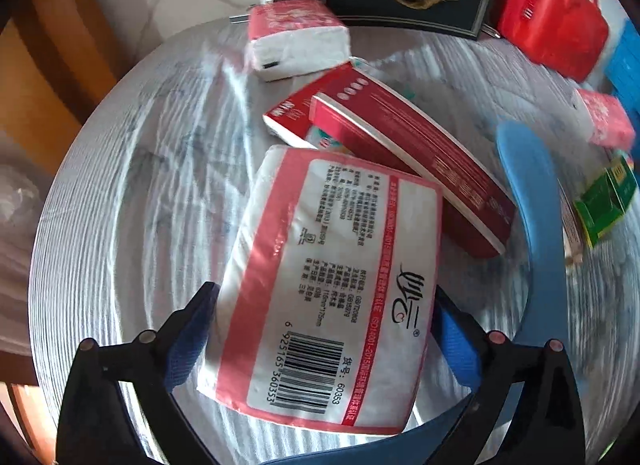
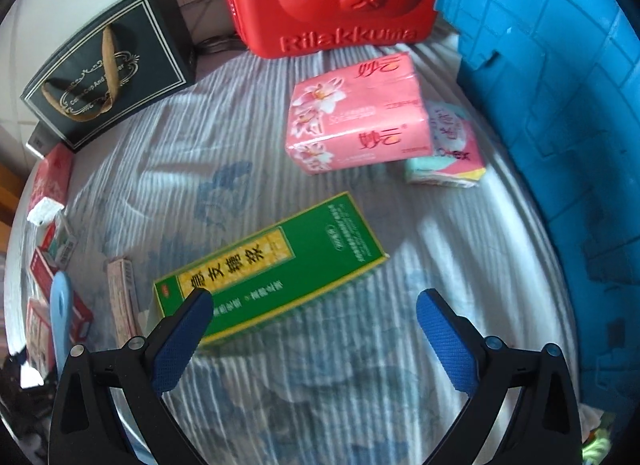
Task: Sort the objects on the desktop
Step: 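Grasp the white-and-red tissue pack with the left tool while the right tool grasps the green medicine box, then lift and carry the tissue pack and green box toward the blue bin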
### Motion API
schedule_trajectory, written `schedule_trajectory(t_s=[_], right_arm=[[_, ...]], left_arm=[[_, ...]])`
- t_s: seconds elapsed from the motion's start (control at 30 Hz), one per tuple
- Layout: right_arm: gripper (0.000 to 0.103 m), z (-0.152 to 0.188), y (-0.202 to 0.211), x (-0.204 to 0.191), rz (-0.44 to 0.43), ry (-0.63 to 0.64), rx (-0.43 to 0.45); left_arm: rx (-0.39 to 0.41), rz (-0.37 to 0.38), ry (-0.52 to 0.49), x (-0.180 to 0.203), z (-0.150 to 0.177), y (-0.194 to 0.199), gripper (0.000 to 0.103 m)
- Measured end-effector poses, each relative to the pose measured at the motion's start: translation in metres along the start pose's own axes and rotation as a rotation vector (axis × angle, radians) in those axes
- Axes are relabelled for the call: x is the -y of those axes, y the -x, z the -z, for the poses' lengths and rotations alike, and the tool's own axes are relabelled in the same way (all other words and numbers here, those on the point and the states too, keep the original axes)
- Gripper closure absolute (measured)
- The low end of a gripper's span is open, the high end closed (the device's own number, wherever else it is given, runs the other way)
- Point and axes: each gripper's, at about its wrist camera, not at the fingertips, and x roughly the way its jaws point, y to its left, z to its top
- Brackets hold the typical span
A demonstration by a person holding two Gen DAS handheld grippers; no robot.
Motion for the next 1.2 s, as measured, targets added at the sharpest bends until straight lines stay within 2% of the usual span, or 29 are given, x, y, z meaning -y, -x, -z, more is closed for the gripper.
schedule_trajectory(t_s=[0.13,0.3,0.47,0.57,0.63,0.67,0.7,0.77,0.8,0.97,1.0,1.2], right_arm=[[0.0,-0.014,-0.023,-0.007,-0.012,-0.069,-0.056],[0.0,-0.025,-0.038,-0.017,0.07,-0.094,-0.047],[0.0,-0.018,-0.063,-0.024,-0.011,-0.085,-0.157],[0.0,-0.007,-0.052,-0.032,0.049,0.029,-0.098],[0.0,-0.002,-0.043,-0.031,0.062,0.056,-0.08],[0.003,-0.001,-0.04,-0.028,0.055,0.056,-0.079],[0.016,-0.001,-0.039,-0.025,0.047,0.052,-0.082],[0.029,-0.002,-0.037,-0.02,0.043,0.048,-0.092],[0.032,-0.002,-0.036,-0.019,0.038,0.052,-0.092],[0.032,0.0,-0.038,-0.016,-0.005,0.062,-0.108],[0.035,0.002,-0.036,-0.016,-0.01,0.07,-0.104],[0.04,0.025,0.001,-0.021,-0.022,0.198,-0.016]], left_arm=[[-0.001,-0.06,0.14,-0.024,-0.008,-0.002,0.007],[-0.005,-0.075,0.164,-0.038,-0.009,-0.005,0.007],[0.004,-0.078,0.16,-0.041,-0.007,-0.005,0.007],[0.009,-0.077,0.163,-0.044,-0.005,-0.005,0.008],[0.012,-0.08,0.175,-0.047,-0.004,-0.005,0.009],[0.013,-0.084,0.182,-0.043,-0.003,-0.005,0.01],[0.014,-0.086,0.191,-0.043,-0.001,-0.006,0.011],[0.014,-0.083,0.203,-0.042,0.002,-0.001,0.012],[0.016,-0.083,0.204,-0.041,0.003,0.002,0.012],[0.035,-0.078,0.224,-0.039,0.01,0.018,0.013],[0.046,-0.078,0.224,-0.038,0.012,0.024,0.013],[0.146,-0.094,0.204,-0.02,0.024,0.074,0.013]])
